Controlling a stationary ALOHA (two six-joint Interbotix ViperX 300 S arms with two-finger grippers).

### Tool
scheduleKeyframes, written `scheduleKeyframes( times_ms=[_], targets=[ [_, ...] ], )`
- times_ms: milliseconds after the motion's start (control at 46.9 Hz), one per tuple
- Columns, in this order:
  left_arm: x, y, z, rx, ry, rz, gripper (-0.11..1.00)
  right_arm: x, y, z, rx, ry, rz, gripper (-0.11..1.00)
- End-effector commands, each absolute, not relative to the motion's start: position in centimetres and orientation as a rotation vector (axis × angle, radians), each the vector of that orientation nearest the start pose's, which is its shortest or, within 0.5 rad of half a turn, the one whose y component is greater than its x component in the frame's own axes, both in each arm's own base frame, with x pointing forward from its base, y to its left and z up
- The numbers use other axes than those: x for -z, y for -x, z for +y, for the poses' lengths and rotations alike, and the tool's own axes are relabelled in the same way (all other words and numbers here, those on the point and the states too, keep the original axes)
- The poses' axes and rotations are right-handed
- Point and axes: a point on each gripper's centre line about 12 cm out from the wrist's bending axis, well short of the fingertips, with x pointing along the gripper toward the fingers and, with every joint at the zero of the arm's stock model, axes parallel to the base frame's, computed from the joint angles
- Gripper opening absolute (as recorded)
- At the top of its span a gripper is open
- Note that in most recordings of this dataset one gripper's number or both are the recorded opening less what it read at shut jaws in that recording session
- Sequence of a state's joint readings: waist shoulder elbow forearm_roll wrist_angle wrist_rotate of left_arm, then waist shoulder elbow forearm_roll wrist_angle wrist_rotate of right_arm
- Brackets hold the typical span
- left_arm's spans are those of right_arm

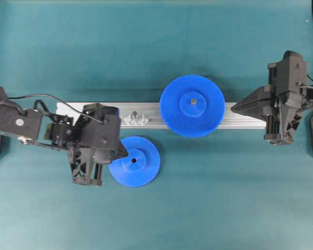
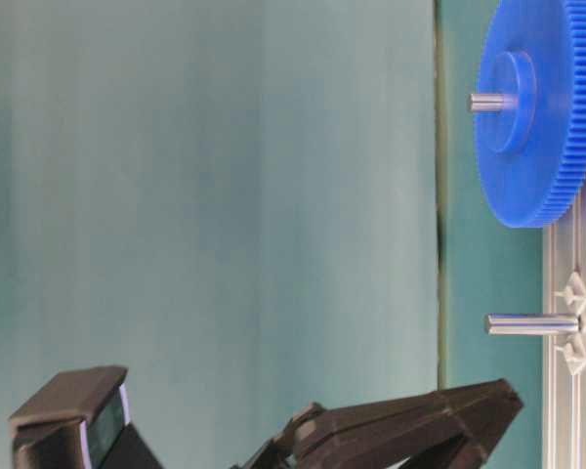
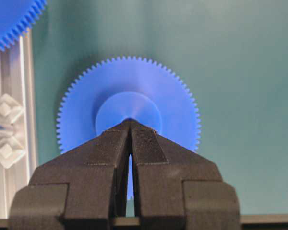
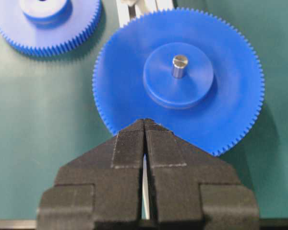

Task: Insert the small gear onto the shaft.
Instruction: 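Position the open left gripper over the blue gear's hub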

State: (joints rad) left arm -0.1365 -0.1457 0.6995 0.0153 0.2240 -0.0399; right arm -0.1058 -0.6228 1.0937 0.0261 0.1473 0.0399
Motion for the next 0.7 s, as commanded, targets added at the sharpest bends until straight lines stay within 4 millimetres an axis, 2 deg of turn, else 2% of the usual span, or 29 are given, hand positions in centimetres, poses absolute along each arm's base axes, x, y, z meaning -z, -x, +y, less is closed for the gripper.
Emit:
scheduleKeyframes(
  times_ms=[0,427,683],
  targets=[
    [-20.0,-35.7,-5.0,0.122,-0.034,0.752,0.00,-20.8,-24.0,-2.5,0.118,-0.092,0.588,0.02],
    [-19.0,-36.7,-5.2,0.117,-0.032,0.807,0.00,-20.7,-23.9,-2.5,0.116,-0.090,0.595,0.02],
    [-18.6,-37.8,-5.2,0.108,-0.037,0.908,0.00,-20.6,-23.8,-2.5,0.117,-0.091,0.601,0.02]
  ],
)
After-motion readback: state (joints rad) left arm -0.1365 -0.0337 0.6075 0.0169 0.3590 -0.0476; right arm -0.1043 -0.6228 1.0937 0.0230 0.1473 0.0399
